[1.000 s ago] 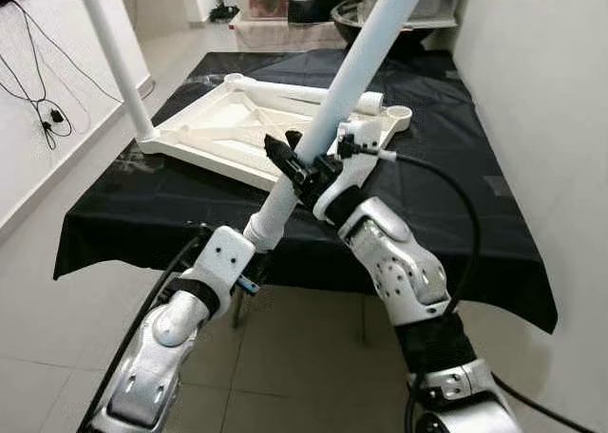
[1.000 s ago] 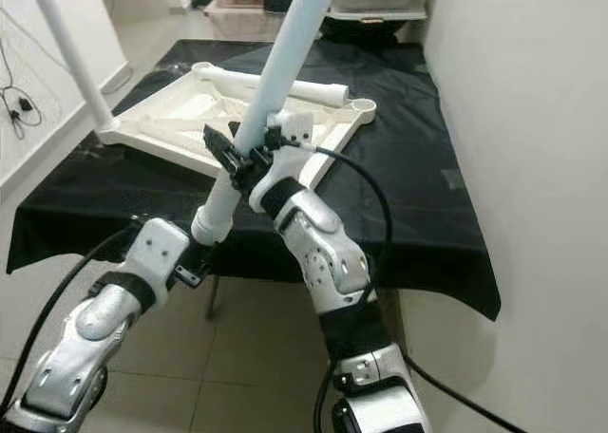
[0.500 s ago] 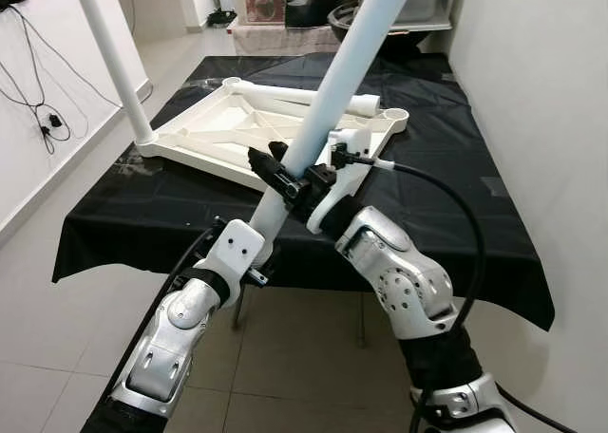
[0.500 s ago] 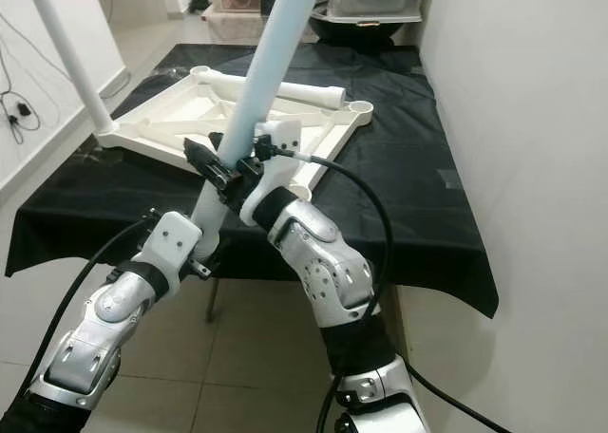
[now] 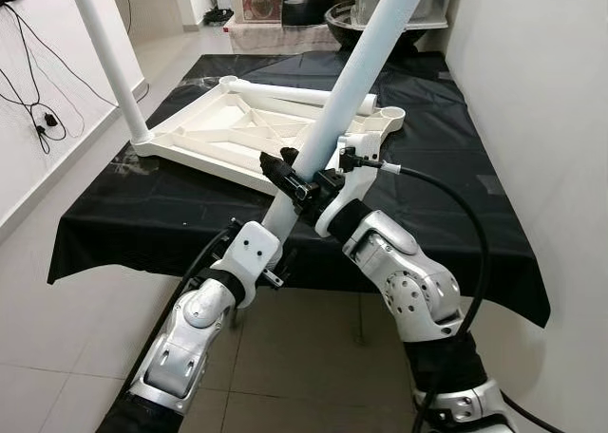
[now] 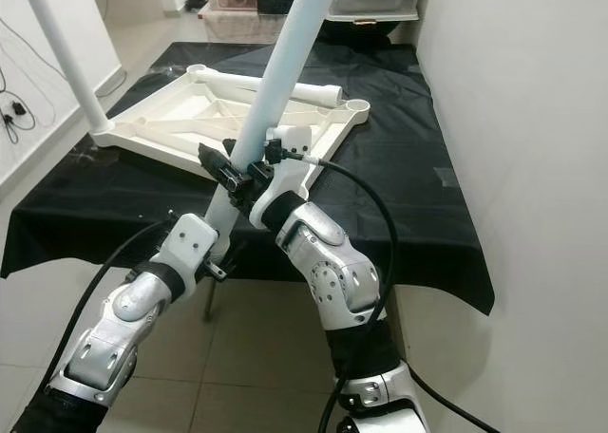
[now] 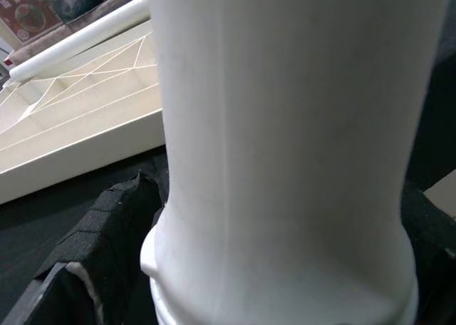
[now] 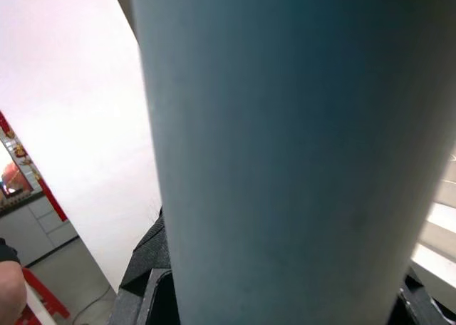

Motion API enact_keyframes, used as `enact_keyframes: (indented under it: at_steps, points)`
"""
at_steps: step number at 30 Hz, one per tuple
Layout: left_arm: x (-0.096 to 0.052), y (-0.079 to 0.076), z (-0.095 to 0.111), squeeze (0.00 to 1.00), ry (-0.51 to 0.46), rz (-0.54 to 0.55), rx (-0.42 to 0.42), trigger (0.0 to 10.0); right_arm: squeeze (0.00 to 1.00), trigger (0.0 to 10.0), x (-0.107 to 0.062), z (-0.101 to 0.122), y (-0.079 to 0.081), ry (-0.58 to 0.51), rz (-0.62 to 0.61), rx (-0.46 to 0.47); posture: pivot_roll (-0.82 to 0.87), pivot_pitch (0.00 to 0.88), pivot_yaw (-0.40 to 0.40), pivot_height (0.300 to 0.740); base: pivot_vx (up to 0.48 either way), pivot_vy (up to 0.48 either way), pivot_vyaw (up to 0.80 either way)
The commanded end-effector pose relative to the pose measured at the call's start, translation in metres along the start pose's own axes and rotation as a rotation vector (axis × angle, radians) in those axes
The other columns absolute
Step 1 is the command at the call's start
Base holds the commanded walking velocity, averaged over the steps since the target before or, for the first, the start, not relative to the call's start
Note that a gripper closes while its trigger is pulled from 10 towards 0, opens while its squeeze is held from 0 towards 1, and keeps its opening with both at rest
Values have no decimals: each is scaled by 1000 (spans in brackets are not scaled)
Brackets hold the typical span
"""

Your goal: Building children table

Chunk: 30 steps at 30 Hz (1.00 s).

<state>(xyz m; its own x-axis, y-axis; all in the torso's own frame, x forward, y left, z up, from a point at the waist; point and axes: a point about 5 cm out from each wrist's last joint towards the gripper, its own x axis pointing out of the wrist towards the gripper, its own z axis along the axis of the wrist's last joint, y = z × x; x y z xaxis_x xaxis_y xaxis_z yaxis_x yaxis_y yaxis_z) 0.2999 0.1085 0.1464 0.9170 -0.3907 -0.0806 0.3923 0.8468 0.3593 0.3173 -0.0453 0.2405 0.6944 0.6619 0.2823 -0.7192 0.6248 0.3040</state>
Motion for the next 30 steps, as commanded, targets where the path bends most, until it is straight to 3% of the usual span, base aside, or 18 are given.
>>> enact_keyframes:
  at_steps: [1,2,3,4,5,6,7,18,26,30]
  points:
    - [3,-3,2,0,-17,-13,-9,10000,0,10000,3,-2,15,11,67,17,-6,70,37,740,0,0,0]
    - [3,-2,2,0,-16,-9,-24,5843,0,10000,3,-2,15,11,69,17,-6,70,37,740,0,0,0]
    - [3,-2,2,0,-16,-9,-24,5843,0,10000,3,-2,15,11,69,17,-6,70,37,740,0,0,0]
    - [3,-1,2,0,-17,-7,-34,8196,0,10000,3,-2,16,12,71,20,-6,70,37,740,0,0,0]
    - [3,-1,2,0,-19,-6,-40,9333,0,10000,3,-2,16,14,71,22,-6,70,37,740,0,0,0]
    - [3,-1,2,0,-19,-6,-40,9333,0,10000,3,-2,16,14,71,22,-6,70,37,740,0,0,0]
    - [4,-1,3,0,-24,-8,-49,10000,0,10000,3,-2,16,13,69,22,-6,70,37,740,0,0,0]
    - [7,-15,5,0,-34,-51,-90,10000,0,10000,6,2,17,-2,62,28,-11,71,35,740,0,0,0]
    - [9,-11,6,0,-38,-38,-89,10000,0,10000,5,0,19,6,65,26,-12,70,36,740,0,0,0]
    - [11,-3,8,0,-43,-6,-80,10000,0,10000,4,-2,19,14,69,23,-13,65,40,740,0,0,0]
